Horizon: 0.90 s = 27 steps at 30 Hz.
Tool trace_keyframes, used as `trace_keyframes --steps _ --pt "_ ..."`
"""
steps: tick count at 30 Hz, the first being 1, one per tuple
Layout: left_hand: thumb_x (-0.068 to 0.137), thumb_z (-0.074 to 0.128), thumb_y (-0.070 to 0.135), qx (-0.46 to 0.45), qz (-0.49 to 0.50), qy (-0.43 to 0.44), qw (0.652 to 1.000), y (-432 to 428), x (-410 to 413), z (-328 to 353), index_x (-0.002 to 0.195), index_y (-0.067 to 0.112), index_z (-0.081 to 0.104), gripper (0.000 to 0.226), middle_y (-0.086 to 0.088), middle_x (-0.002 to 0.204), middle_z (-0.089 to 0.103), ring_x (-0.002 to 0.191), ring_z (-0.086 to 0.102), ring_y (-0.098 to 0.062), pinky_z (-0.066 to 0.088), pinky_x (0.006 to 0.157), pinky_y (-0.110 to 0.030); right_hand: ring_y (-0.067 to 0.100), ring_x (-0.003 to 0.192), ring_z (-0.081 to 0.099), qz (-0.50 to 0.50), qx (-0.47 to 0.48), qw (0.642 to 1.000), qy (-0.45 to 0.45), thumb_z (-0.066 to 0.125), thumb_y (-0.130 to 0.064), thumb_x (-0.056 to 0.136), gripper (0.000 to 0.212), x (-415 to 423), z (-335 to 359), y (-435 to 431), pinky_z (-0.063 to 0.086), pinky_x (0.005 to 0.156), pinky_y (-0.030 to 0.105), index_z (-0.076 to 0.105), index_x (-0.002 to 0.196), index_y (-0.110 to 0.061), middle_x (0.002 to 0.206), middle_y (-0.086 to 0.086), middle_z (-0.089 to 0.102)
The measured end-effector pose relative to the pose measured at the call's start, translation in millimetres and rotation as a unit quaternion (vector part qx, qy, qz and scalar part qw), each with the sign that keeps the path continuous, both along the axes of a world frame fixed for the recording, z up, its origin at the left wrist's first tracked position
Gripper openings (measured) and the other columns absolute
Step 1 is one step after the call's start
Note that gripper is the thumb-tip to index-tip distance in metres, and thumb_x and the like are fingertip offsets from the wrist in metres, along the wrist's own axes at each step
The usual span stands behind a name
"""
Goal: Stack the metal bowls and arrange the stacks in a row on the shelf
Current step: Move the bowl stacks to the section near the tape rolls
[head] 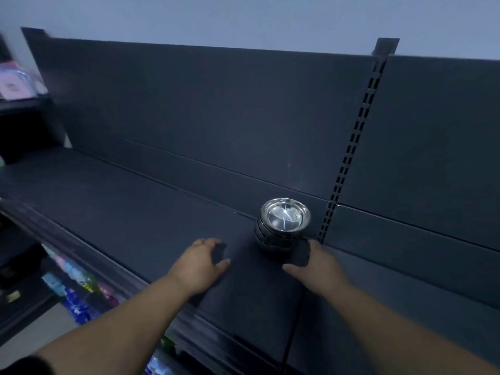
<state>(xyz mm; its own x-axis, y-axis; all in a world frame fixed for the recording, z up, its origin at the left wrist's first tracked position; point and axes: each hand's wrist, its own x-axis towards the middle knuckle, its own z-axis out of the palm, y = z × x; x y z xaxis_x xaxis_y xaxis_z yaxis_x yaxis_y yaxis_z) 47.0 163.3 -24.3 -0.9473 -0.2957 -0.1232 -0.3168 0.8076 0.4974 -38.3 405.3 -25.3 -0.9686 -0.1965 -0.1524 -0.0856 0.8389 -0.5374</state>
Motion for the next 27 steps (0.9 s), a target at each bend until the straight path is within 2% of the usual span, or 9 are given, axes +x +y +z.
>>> trace_keyframes --steps 5,7,10,13,15,17,20,23,27 --pt "0.088 0.055 0.056 0.088 -0.005 0.012 0.996 3 -55 -2 0.146 0.022 0.037 0.07 -0.003 0.15 0.042 0.138 0.039 -0.019 0.028 0.112 -0.027 0.025 0.136 0.045 -0.061 -0.101 0.993 -0.003 0.075 -0.059 0.073 0.103 -20 2 -16 0.037 0.107 0.029 0.026 0.15 -0.012 0.149 0.006 0.047" --pt "0.088 0.051 0.061 0.153 -0.008 0.009 0.988 0 -74 -4 0.148 0.023 0.034 0.073 -0.002 0.152 0.04 0.139 0.039 -0.019 0.029 0.113 -0.029 0.026 0.133 0.048 -0.089 -0.133 0.987 -0.008 0.068 -0.061 0.079 0.095 -26 2 -25 0.037 0.105 0.028 0.026 0.15 -0.015 0.145 0.004 0.051" --pt "0.09 0.045 0.062 0.227 -0.037 0.005 0.973 -6 -100 -7 0.15 0.026 0.03 0.072 0.0 0.153 0.038 0.139 0.038 -0.018 0.028 0.113 -0.028 0.024 0.125 0.055 -0.139 -0.193 0.971 -0.006 0.059 -0.059 0.086 0.075 -34 -3 -37 0.038 0.095 0.023 0.036 0.145 -0.019 0.126 0.0 0.061" --pt "0.091 0.042 0.062 0.3 -0.069 -0.003 0.952 -9 -120 -9 0.149 0.03 0.033 0.066 0.005 0.153 0.038 0.137 0.039 -0.016 0.029 0.112 -0.027 0.015 0.114 0.055 -0.188 -0.285 0.94 -0.02 0.054 -0.059 0.089 0.056 -36 -5 -49 0.036 0.094 0.023 0.045 0.134 -0.027 0.115 -0.008 0.06" --pt "0.091 0.043 0.062 0.385 -0.076 -0.032 0.919 -8 -132 -11 0.146 0.036 0.035 0.062 0.009 0.15 0.038 0.132 0.043 -0.019 0.04 0.108 -0.038 0.012 0.109 0.056 -0.221 -0.355 0.907 -0.054 0.054 -0.059 0.09 0.043 -40 -7 -57 0.044 0.093 0.029 0.047 0.123 -0.032 0.114 -0.011 0.061" --pt "0.092 0.044 0.06 0.451 -0.079 -0.069 0.886 -4 -140 -12 0.143 0.041 0.035 0.056 0.014 0.137 0.05 0.119 0.053 -0.02 0.048 0.097 -0.038 0.015 0.108 0.062 -0.248 -0.404 0.875 -0.092 0.056 -0.062 0.087 0.044 -42 -8 -65 0.054 0.086 0.037 0.052 0.12 -0.033 0.117 -0.01 0.067" --pt "0.093 0.048 0.054 0.498 -0.087 -0.079 0.859 0 -147 -17 0.143 0.041 0.034 0.054 0.02 0.106 0.06 0.105 0.062 -0.016 0.051 0.09 -0.032 0.019 0.108 0.066 -0.278 -0.441 0.848 -0.094 0.06 -0.058 0.087 0.037 -44 -11 -72 0.057 0.082 0.038 0.058 0.115 -0.035 0.116 -0.006 0.071" --pt "0.093 0.052 0.049 0.526 -0.095 -0.074 0.842 5 -148 -24 0.142 0.037 0.038 0.052 0.016 0.113 0.062 0.11 0.063 -0.015 0.051 0.094 -0.033 0.02 0.106 0.068 -0.302 -0.459 0.831 -0.081 0.062 -0.05 0.09 0.03 -36 -10 -74 0.057 0.082 0.039 0.06 0.114 -0.032 0.113 -0.003 0.073" --pt "0.093 0.053 0.048 0.521 -0.122 -0.072 0.842 14 -137 -19 0.137 0.039 0.044 0.046 0.011 0.125 0.062 0.111 0.063 -0.014 0.051 0.094 -0.033 0.021 0.103 0.07 -0.317 -0.48 0.816 -0.062 0.063 -0.041 0.092 0.028 -16 -4 -65 0.056 0.072 0.033 0.061 0.117 -0.028 0.109 0.001 0.075"
